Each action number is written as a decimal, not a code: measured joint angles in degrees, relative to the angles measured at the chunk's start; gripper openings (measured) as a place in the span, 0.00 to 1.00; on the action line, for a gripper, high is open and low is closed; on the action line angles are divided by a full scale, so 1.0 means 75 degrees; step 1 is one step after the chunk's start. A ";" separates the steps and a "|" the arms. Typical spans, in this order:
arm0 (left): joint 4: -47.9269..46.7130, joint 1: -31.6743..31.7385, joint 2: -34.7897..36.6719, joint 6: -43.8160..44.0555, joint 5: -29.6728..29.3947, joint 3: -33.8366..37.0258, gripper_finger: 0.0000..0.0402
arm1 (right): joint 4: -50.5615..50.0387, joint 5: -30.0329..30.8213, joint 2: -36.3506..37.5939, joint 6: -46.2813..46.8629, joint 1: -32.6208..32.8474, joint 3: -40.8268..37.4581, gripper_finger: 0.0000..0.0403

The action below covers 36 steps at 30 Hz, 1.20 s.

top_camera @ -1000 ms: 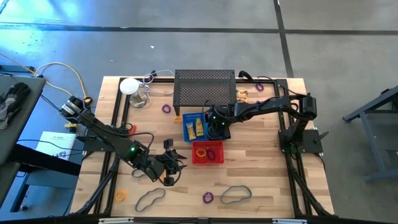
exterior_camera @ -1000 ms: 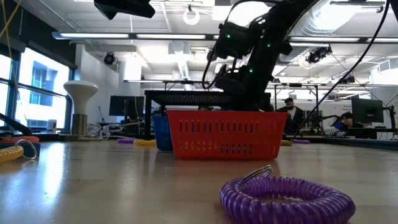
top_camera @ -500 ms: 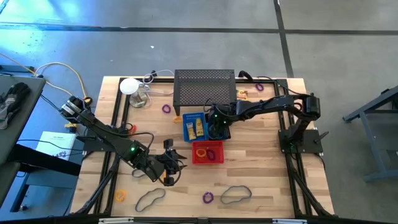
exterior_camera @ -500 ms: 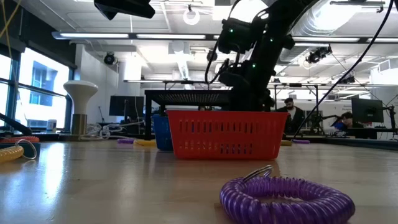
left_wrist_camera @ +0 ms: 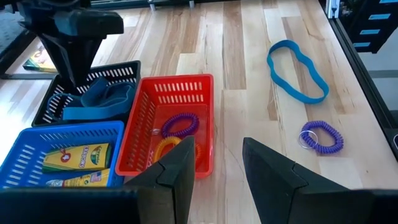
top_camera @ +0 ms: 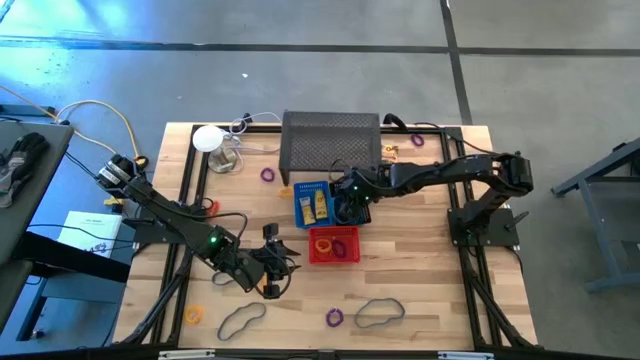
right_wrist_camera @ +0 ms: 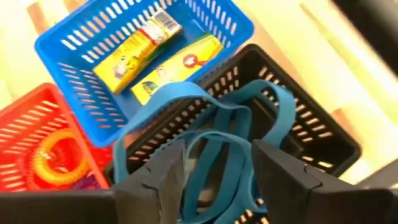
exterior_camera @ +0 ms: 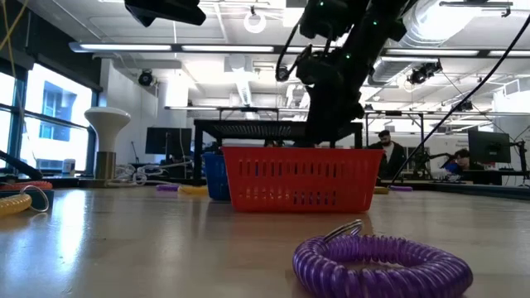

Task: Pick & Place Office Desk Supplies
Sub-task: Put the yellow spring keychain into the red bin

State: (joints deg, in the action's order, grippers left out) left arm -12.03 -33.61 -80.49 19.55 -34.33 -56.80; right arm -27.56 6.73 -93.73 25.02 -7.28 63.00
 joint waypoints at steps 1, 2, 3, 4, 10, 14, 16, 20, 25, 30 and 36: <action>0.0000 0.0000 0.0000 0.0000 0.0000 0.0000 0.32 | -0.0012 0.0050 0.0000 -0.0003 0.0016 0.0000 0.43; 0.0000 0.0000 0.0000 0.0000 0.0000 0.0000 0.32 | -0.0032 0.0081 -0.0010 -0.0035 0.0019 0.0000 0.43; 0.0000 0.0000 0.0000 0.0000 0.0000 0.0000 0.32 | -0.0032 0.0103 -0.0038 -0.0099 0.0019 0.0000 0.43; 0.0001 0.0000 0.0000 0.0003 0.0000 0.0000 0.32 | -0.0030 0.0106 -0.0048 -0.0119 0.0019 0.0000 0.43; 0.0001 0.0000 0.0000 0.0039 0.0000 0.0000 0.32 | -0.0001 0.0111 -0.0056 -0.0178 0.0019 0.0000 0.43; 0.0003 0.0000 0.0000 0.0047 0.0000 0.0000 0.32 | 0.0060 0.0103 0.0039 -0.0333 0.0065 0.0006 0.43; 0.0000 0.0000 0.0000 0.0055 0.0000 0.0000 0.32 | 0.0048 0.0112 0.0079 -0.0373 0.0124 0.0009 0.43; 0.0000 0.0000 0.0000 0.0058 0.0000 0.0000 0.32 | 0.0080 0.0114 0.0201 -0.0478 0.0355 0.0009 0.43; 0.0000 0.0000 0.0000 0.0061 0.0000 0.0000 0.32 | 0.0133 0.0398 0.0470 -0.0589 0.0760 0.0012 0.43; -0.0023 0.0000 0.0000 0.0100 0.0000 0.0000 0.32 | 0.0105 0.0857 0.0621 -0.0707 0.1062 0.0012 0.43; -0.0046 0.0000 0.0000 0.0147 0.0002 0.0000 0.32 | -0.0060 0.0681 0.0533 -0.1108 0.1264 0.0003 0.43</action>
State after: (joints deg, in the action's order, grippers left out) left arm -12.38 -33.61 -80.49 20.65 -34.31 -56.80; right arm -28.01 11.84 -89.74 16.71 2.20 63.02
